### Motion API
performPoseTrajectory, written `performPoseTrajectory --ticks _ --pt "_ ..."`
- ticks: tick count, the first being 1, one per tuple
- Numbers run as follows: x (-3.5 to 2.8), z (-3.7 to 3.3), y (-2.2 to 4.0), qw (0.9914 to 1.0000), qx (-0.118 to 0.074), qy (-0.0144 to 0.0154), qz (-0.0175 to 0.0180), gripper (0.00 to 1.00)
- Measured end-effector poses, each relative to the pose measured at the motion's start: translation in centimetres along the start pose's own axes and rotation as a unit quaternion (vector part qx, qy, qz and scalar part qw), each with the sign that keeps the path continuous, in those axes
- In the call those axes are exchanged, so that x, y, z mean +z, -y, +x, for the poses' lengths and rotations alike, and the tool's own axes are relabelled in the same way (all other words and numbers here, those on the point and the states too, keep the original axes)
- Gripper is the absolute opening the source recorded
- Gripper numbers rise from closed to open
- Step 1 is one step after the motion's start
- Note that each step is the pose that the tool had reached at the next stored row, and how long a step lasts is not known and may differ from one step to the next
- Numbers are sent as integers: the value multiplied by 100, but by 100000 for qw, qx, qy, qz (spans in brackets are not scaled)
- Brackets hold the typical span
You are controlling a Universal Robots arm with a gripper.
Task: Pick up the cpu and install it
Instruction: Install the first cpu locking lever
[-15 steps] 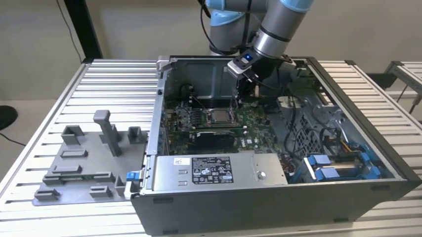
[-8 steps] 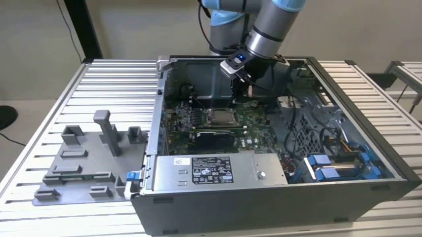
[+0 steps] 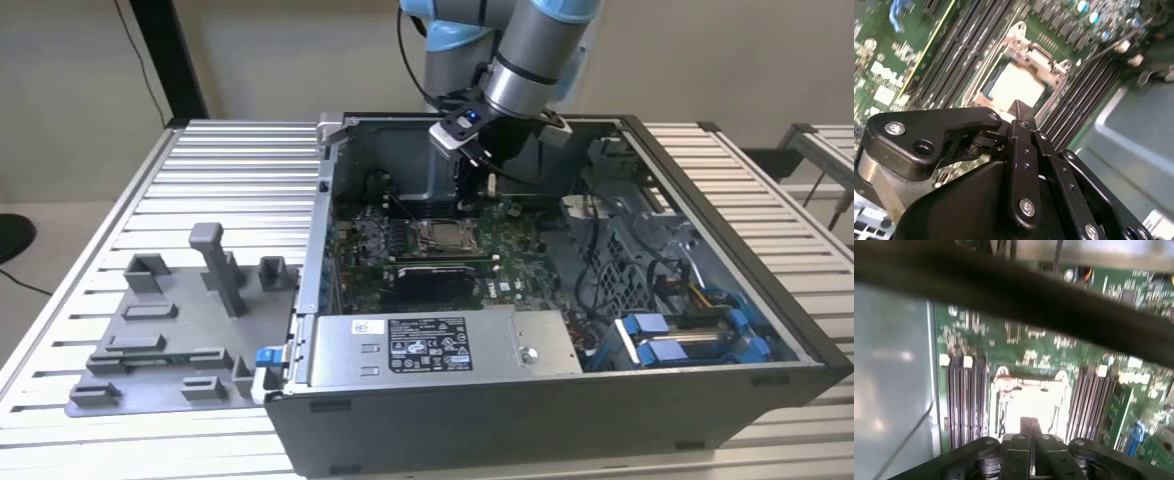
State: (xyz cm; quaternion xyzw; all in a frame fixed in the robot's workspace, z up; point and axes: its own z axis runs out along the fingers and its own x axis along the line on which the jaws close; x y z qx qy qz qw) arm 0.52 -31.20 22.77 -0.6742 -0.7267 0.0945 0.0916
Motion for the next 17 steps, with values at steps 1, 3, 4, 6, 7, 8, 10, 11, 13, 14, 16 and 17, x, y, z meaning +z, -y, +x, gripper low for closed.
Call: performPoseTrajectory --ticks 1,3,4,6,7,8,10,11,13,14,16,17 --pt "9 2 32 100000 -5 0 -3 0" --pt "24 6 87 100000 1 6 1 0" --pt "32 9 117 100000 -4 14 6 0" --pt "51 13 175 100000 5 12 5 0" --pt "63 16 207 100000 0 14 5 0" --pt "73 18 232 100000 1 10 5 0" --pt "94 21 280 100000 -1 11 4 0" --pt "105 23 301 100000 1 12 4 0" --pt "117 19 314 100000 0 22 8 0" --pt "122 16 313 100000 -5 15 2 0" --pt "136 6 311 100000 2 7 -4 0" --pt "147 1 310 100000 3 3 -5 0"
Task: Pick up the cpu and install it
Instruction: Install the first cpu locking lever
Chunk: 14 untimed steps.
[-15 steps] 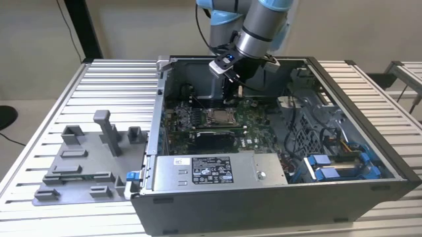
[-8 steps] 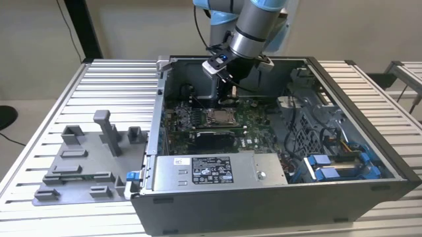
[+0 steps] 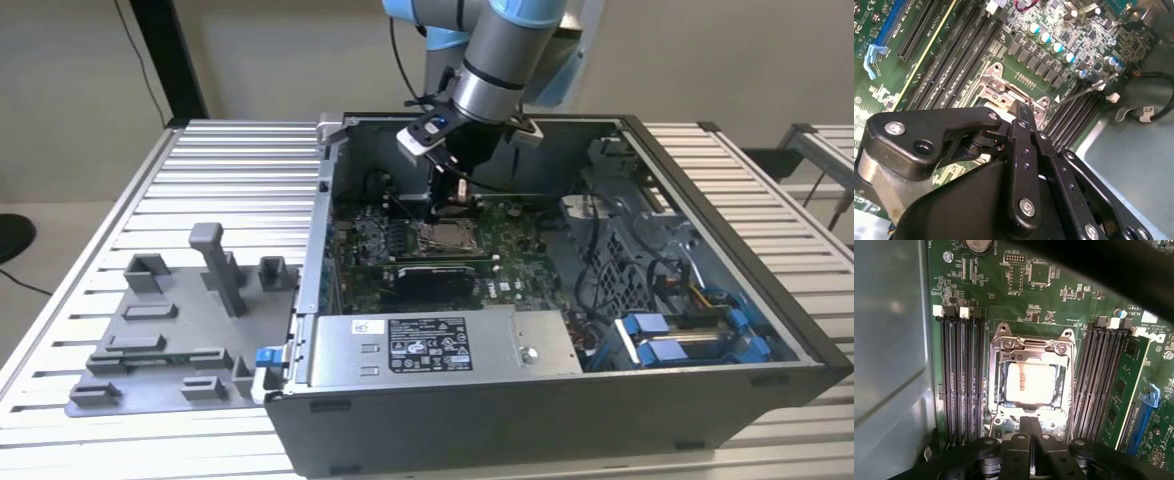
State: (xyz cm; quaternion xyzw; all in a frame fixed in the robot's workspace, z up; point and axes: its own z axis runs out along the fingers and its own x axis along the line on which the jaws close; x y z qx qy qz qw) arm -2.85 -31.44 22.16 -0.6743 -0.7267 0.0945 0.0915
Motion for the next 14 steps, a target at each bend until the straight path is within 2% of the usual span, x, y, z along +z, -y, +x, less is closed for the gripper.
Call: performPoseTrajectory --ticks 6,10,14 --pt "76 -32 6 100000 0 1 1 0" --pt "104 -47 50 100000 7 9 8 0" --pt "146 -52 53 100000 8 -1 0 0"
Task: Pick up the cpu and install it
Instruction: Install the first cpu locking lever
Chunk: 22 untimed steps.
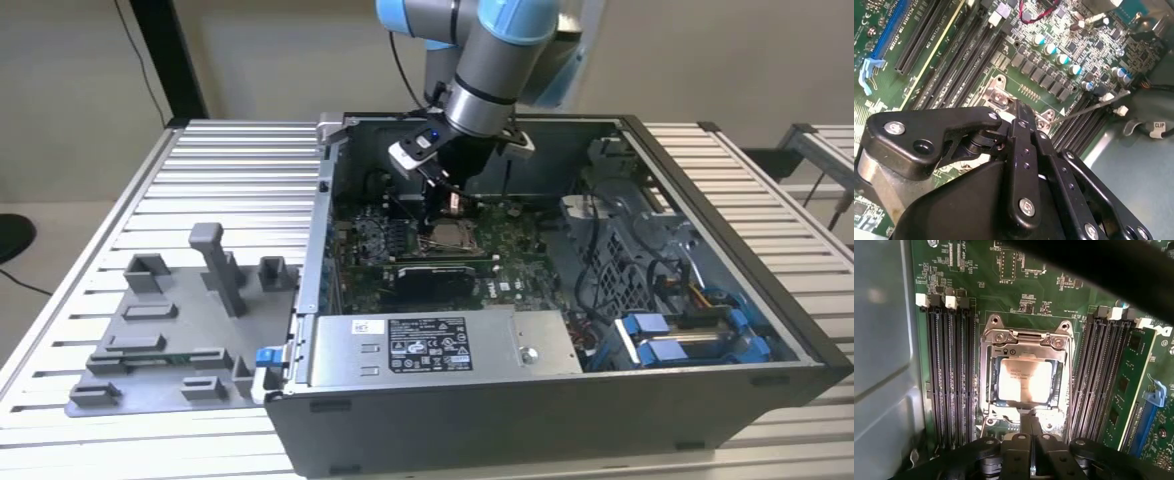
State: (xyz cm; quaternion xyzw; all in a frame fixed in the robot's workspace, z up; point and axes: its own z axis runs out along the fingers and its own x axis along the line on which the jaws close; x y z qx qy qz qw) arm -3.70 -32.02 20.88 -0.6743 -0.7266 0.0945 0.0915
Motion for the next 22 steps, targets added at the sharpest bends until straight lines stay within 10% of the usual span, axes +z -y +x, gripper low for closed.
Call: performPoseTrajectory --ticks 10,22 --pt "93 -2 -14 100000 5 10 8 0" --pt "60 2 12 100000 0 -5 -1 0"
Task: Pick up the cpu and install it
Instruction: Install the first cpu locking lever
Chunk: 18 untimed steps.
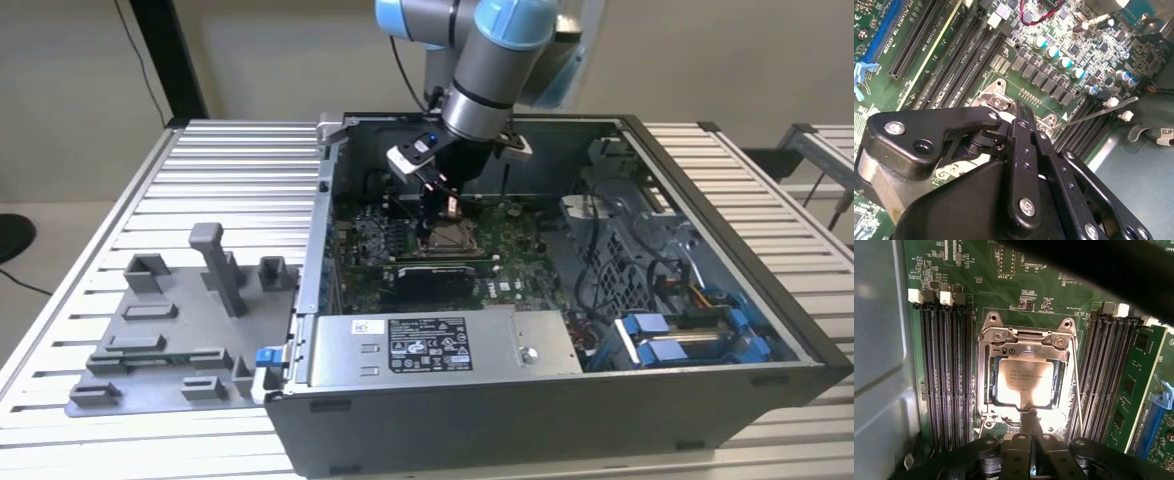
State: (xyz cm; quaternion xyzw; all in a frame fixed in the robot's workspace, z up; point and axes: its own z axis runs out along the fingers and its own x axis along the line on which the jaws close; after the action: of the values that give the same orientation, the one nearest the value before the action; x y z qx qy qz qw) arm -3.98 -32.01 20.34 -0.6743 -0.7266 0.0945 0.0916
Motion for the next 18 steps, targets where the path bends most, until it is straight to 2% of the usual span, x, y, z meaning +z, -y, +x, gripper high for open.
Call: performPoseTrajectory --ticks 4,5,8,9,10,16,18 --pt "5 15 26 100000 4 13 5 0" --pt "15 77 54 99998 -30 72 -633 0" --pt "15 77 54 99977 -141 217 -2130 0" --pt "18 78 53 99969 -143 231 -2458 0" --pt "23 78 53 99965 -139 238 -2631 0" --pt "41 78 56 99964 -135 259 -2653 0" --pt "19 78 62 99964 -142 254 -2659 0"
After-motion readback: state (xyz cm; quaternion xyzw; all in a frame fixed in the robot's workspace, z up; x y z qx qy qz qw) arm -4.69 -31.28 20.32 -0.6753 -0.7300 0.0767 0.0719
